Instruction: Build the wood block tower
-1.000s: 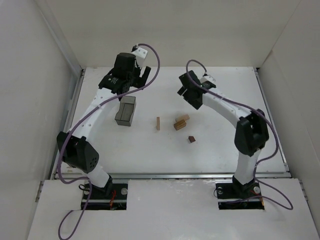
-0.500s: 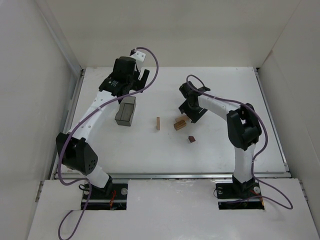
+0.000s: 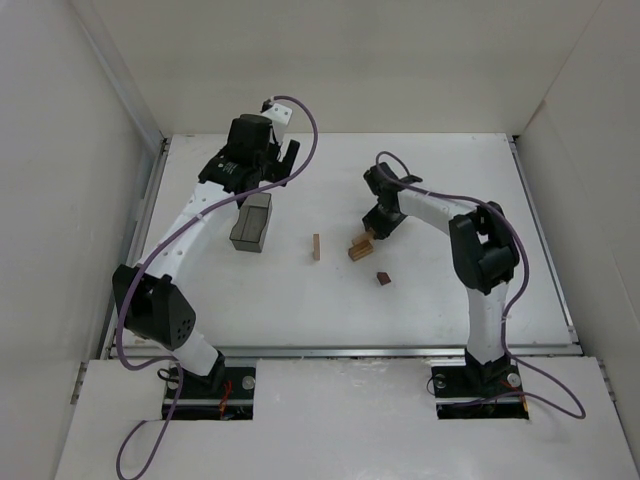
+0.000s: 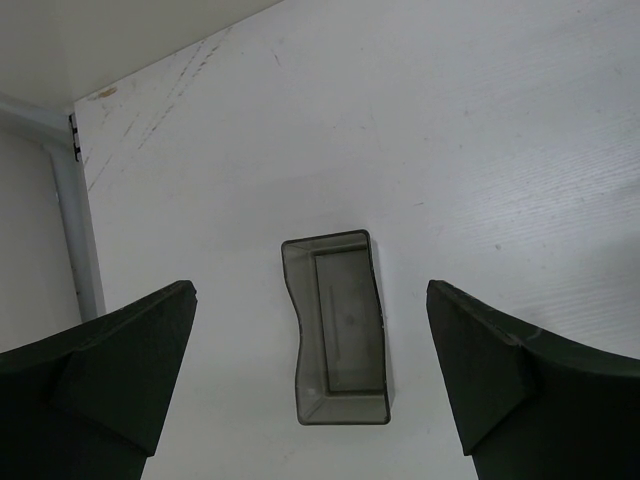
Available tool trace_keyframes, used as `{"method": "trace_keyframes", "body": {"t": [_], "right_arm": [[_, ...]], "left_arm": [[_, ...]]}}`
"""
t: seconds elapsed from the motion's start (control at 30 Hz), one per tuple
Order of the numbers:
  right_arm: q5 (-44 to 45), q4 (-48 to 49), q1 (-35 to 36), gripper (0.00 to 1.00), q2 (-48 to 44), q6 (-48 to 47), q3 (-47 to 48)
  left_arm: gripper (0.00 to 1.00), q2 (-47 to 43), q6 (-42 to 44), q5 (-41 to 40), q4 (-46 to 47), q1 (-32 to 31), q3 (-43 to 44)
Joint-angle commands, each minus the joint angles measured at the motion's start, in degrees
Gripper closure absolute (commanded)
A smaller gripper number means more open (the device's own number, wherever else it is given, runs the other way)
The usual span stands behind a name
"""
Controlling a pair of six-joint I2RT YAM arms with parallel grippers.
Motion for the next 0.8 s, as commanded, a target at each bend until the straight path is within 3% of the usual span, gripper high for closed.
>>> {"method": "trace_keyframes", "body": {"t": [0.0,0.13,0.43,0.67,0.77], "right_arm": [[-1.93,4.79,-1.44,0.61,1.34,-1.02,-3.46],[-4.47,9.18,-2.68,0.71,0.82,-5.14,-7.42],[-9.82,26.13,-3.38,1.00,-2.16,-40.10,-4.18],[-25.64,47.82,-3.38,1.00,-16.66,-55.14,-13.31],[-33.18,50.32,-3.38,1.00,-21.23,-61.72,-15.25]], "left_arm": [[0.00,-1.09,-1.00,0.55,1.05,-0.13,1.34],[0.00,-0.57,1.10,0.55,1.05,-0.13,1.87],[0.13,-0.57,7.17,14.61,-0.61,-0.13,5.37],[0.17,-1.09,17.88,33.84,-12.98,-0.13,10.64],[0.20,-1.09,25.09,42.35,-17.74,-0.13,11.80]]}}
